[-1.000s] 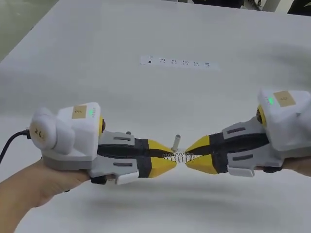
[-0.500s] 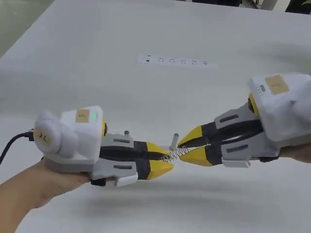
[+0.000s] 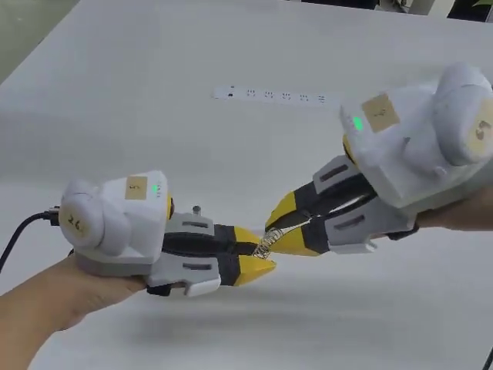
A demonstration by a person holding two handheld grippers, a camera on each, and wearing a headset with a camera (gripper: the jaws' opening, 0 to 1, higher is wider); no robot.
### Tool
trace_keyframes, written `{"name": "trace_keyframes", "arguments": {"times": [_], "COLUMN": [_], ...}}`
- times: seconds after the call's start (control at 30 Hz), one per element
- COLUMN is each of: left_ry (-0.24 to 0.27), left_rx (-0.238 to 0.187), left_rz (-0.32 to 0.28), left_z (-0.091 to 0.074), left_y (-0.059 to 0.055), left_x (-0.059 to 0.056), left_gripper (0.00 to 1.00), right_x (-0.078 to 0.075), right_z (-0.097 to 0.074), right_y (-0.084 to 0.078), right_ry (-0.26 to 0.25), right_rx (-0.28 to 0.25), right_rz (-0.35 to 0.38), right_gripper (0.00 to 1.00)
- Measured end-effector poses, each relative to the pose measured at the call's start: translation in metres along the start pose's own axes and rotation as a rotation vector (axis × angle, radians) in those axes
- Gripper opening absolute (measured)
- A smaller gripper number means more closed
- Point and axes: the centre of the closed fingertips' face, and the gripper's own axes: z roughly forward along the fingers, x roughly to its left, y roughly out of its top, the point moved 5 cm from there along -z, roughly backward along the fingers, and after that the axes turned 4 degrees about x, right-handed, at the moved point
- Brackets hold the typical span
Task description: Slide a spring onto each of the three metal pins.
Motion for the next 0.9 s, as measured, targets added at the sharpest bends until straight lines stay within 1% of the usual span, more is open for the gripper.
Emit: {"name": "trace_keyframes", "arguments": {"times": [0.03, 0.07, 0.13, 0.17, 0.23, 0.27, 0.33, 0.4, 0.6, 0.7, 0.77, 0.83, 0.9], "left_ry": [0.000, -0.002, -0.002, -0.001, -0.007, -0.008, -0.010, -0.008, -0.005, -0.013, -0.014, -0.022, -0.026], "left_rx": [-0.001, -0.001, -0.004, -0.007, -0.007, -0.009, -0.010, -0.013, -0.027, -0.020, -0.015, -0.004, 0.002], "left_rz": [-0.001, -0.001, 0.001, 0.003, -0.001, 0.001, 0.001, 0.001, -0.004, 0.008, 0.011, 0.016, 0.020], "left_z": [0.000, 0.000, 0.000, 0.000, 0.001, 0.001, 0.002, 0.002, 0.001, 0.004, 0.006, 0.008, 0.008], "left_y": [0.000, 0.000, 0.001, 0.001, 0.000, 0.001, 0.001, 0.001, 0.002, 0.001, 0.000, -0.002, -0.004], "left_x": [0.000, -0.001, -0.001, -0.002, -0.002, -0.002, -0.003, -0.003, -0.001, -0.003, -0.004, -0.006, -0.007], "left_gripper": [0.01, 0.01, 0.01, 0.01, 0.01, 0.01, 0.01, 0.01, 0.01, 0.00, 0.00, 0.00, 0.00], "right_x": [0.000, 0.000, -0.001, -0.001, -0.001, -0.001, -0.002, -0.002, -0.003, -0.002, -0.001, 0.001, 0.003], "right_z": [0.001, 0.002, 0.002, 0.002, 0.002, 0.003, 0.003, 0.002, 0.001, 0.002, 0.003, 0.004, 0.005], "right_y": [0.001, 0.000, 0.004, 0.005, 0.006, 0.008, 0.009, 0.010, 0.012, 0.009, 0.007, 0.004, 0.003], "right_ry": [0.005, 0.019, 0.028, 0.038, 0.055, 0.058, 0.069, 0.071, 0.063, 0.072, 0.080, 0.091, 0.101], "right_rx": [0.005, 0.037, 0.052, 0.071, 0.106, 0.106, 0.130, 0.142, 0.144, 0.149, 0.156, 0.178, 0.187], "right_rz": [0.000, 0.005, -0.003, -0.015, -0.012, -0.016, -0.018, -0.024, -0.027, -0.008, -0.008, 0.005, 0.008], "right_gripper": [0.08, 0.08, 0.08, 0.08, 0.08, 0.08, 0.08, 0.08, 0.08, 0.08, 0.08, 0.08, 0.08]}}
